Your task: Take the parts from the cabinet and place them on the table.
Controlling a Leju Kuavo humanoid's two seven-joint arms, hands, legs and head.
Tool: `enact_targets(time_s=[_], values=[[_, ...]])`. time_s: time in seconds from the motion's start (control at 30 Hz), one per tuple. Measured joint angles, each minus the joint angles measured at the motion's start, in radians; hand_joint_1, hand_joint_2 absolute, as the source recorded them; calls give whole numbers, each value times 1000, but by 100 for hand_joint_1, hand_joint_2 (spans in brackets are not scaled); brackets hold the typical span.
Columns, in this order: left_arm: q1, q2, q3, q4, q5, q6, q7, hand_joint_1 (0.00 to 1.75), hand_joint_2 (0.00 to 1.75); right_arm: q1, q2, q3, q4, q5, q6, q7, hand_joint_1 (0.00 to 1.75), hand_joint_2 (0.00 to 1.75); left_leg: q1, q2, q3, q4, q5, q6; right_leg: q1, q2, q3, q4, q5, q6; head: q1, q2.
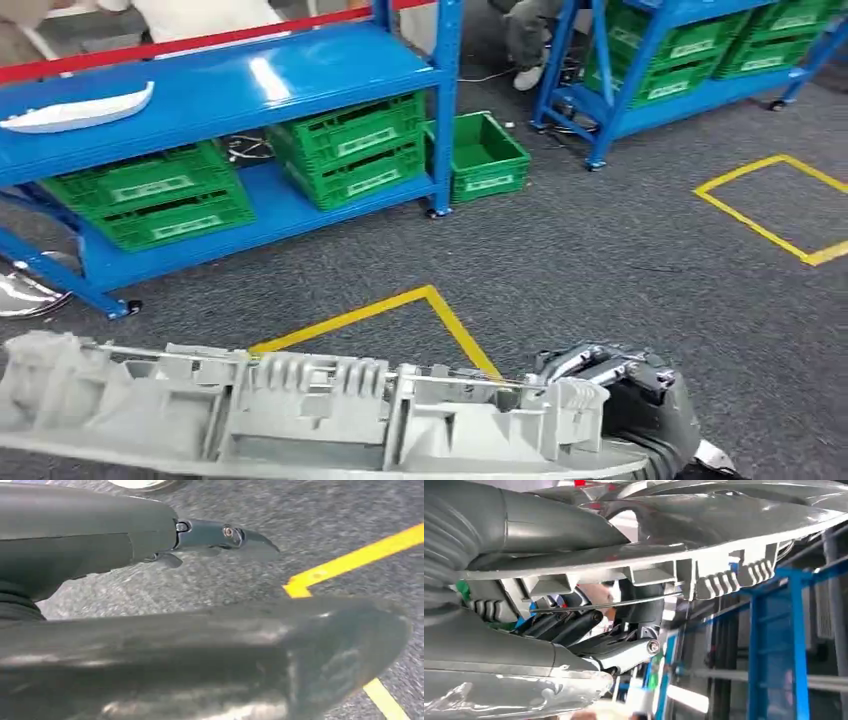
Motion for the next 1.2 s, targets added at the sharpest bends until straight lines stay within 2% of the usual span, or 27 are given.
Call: enact_targets(time_s=[0.03, 0.13, 0.17, 0.2, 0.23, 0.3, 0.33, 0.37, 0.4, 0.47, 0.5, 0.53, 0.63, 0.67, 0.7, 0.73, 0.8, 0.83, 0.87, 0.9, 0.93, 0.97, 1.0, 1.03, 1.13, 1.17, 1.2], values=[[-1, 0, 0, 0, 1, 0, 0, 0, 0, 1, 2, -5, -1, 0, 0, -2, 175, 175, 4, 0, 5, -19, -11, 5, 1, 15, -12, 10, 0, 5, 1, 0], [-1, 0, 0, 0, 1, -1, 0, 0, 0, 18, 5, -17, -3, 2, -1, -3, 175, 175, -4, 26, 4, -14, -7, 23, -7, 42, -18, -1, 12, 24, 0, 0], [-2, -5, -1, 0, 1, -3, 0, 0, 0, 21, 5, -20, -4, 5, -2, -2, 175, 175, 3, 44, 4, -17, -3, 30, -7, 32, -25, 3, 9, 27, -3, 0], [-3, -1, -2, 0, 0, -4, -1, 0, 0, 18, 5, -23, -6, 7, -3, -2, 175, 175, 3, 50, 5, -17, -4, 37, 2, -34, -35, 32, -12, 33, 10, 0], [-2, 0, -5, 0, -3, -5, -2, 0, 0, 14, 6, -25, -5, 9, -6, -2, 175, 175, 2, 62, 6, -17, -4, 40, 1, -70, -65, 97, -52, 39, 17, 0], [3, 3, -6, 0, -6, -9, -4, 0, 0, 7, 12, -37, -5, 9, -15, -1, 175, 175, -1, 90, 6, -17, -6, 43, -4, -91, -145, 269, -128, 45, 17, 0], [4, 4, -7, 0, -6, -11, -5, 0, 0, 4, 13, -47, -3, 3, -20, 1, 175, 175, -1, 103, 6, -17, -6, 43, -5, -92, -171, 322, -142, 48, 16, 0], [3, 4, -8, 0, -6, -12, -7, 0, 0, 0, 14, -57, 0, -4, -24, 3, 175, 175, -1, 116, 7, -17, -8, 42, -7, -93, -173, 324, -132, 48, 17, 0], [2, 4, -9, 0, -6, -13, -10, 0, 0, -4, 15, -70, 3, -14, -26, 3, 175, 175, -1, 127, 10, -17, -9, 41, -7, -94, -147, 280, -100, 48, 16, 0], [-1, 4, -13, 0, -5, -14, -14, 0, 0, -9, 20, -100, 6, -37, -27, 2, 175, 175, -1, 147, 20, -17, -16, 36, -6, -121, -40, 88, -15, 42, 17, 0], [-1, 5, -16, 0, -5, -14, -15, 0, 0, -12, 22, -114, 7, -46, -27, -1, 175, 175, -5, 155, 25, -17, -20, 30, -1, -173, -1, 12, -12, 38, 17, 0], [-1, 7, -17, 0, -3, -14, -15, 0, 0, -12, 25, -127, 8, -55, -26, -7, 175, 175, -12, 160, 26, -16, -23, 24, 4, -175, 7, 9, -13, 28, 15, 0], [-1, 8, -23, 0, 1, -13, -15, 0, 0, -5, 32, -177, 8, -82, -19, -24, 175, 175, -10, 187, 31, -26, -20, 9, 10, -138, -10, 13, -12, 9, 16, 0], [-1, 9, -23, 0, 2, -13, -15, 0, 0, -3, 35, -190, 6, -86, -15, -26, 175, 175, -10, 193, 33, -26, -25, 1, 5, -125, -4, 1, -5, -1, 15, 0], [-3, 10, -24, 0, 4, -12, -15, 0, 0, 3, 40, -202, 5, -89, -8, -29, 175, 175, -7, 151, 29, -15, -40, -2, 0, -115, -2, -5, -2, -3, 12, 0], [-3, 9, -24, 0, 6, -11, -16, 0, 0, 7, 45, -216, 3, -95, 1, -36, 175, 175, -7, 116, 9, 28, -72, -2, -1, -107, -2, -5, 0, -7, 10, 0], [3, 10, -24, 0, 14, -8, -18, 0, 0, 16, 59, -240, -7, -105, 19, -51, 175, 175, -7, 93, -65, 182, -145, -2, 0, -83, -3, -5, -1, -12, 9, 0], [7, 11, -24, 0, 16, -6, -18, 0, 0, 22, 64, -253, -14, -110, 31, -54, 175, 175, -8, 92, -97, 239, -159, -2, 0, -68, -3, -5, -1, -13, 9, 0], [10, 12, -24, 0, 18, -3, -18, 0, 0, 33, 70, -266, -22, -113, 42, -57, 175, 175, -9, 91, -112, 257, -151, -3, 0, -54, -2, -5, -1, -12, 9, 0], [10, 13, -24, 0, 21, -3, -18, 0, 0, 47, 75, -277, -31, -115, 50, -59, 175, 175, -8, 90, -108, 237, -121, -3, -1, -40, -1, -5, -1, -12, 8, 0], [10, 15, -24, 0, 22, -2, -18, 0, 0, 54, 79, -285, -40, -118, 55, -60, 175, 175, -7, 88, -89, 187, -76, -2, -2, -26, -1, -4, -1, -11, 9, 0], [9, 16, -24, 0, 22, -1, -19, 0, 0, 56, 82, -291, -47, -118, 59, -60, 175, 175, -5, 77, -55, 109, -26, -2, -4, -10, 0, -2, -1, -8, 9, 0], [9, 16, -24, 0, 22, -1, -19, 0, 0, 59, 85, -296, -53, -119, 61, -60, 175, 175, 1, 33, -23, 35, 11, -4, -6, 3, -2, 1, -2, -3, 8, 0], [9, 16, -24, 0, 22, -1, -19, 0, 0, 60, 87, -301, -59, -121, 61, -61, 175, 175, 7, -11, -6, -2, 1, -2, 2, 17, -10, 15, -5, 7, 8, 0], [6, 16, -24, 0, 23, -1, -19, 0, 0, 73, 90, -313, -72, -121, 63, -62, 175, 175, -2, 16, -5, -4, -9, 16, -10, 50, -23, 5, 5, 25, 7, 0], [5, 15, -24, 0, 23, -1, -19, 0, 0, 78, 90, -317, -74, -121, 63, -62, 175, 175, 5, 31, -4, -9, -4, 25, -11, 62, -30, 6, 8, 29, 7, 0], [2, 13, -24, 0, 23, -1, -19, 0, 0, 84, 90, -320, -79, -121, 63, -62, 175, 175, 7, 44, -3, -9, -3, 29, -6, 28, -32, 17, 0, 32, 10, 0]])
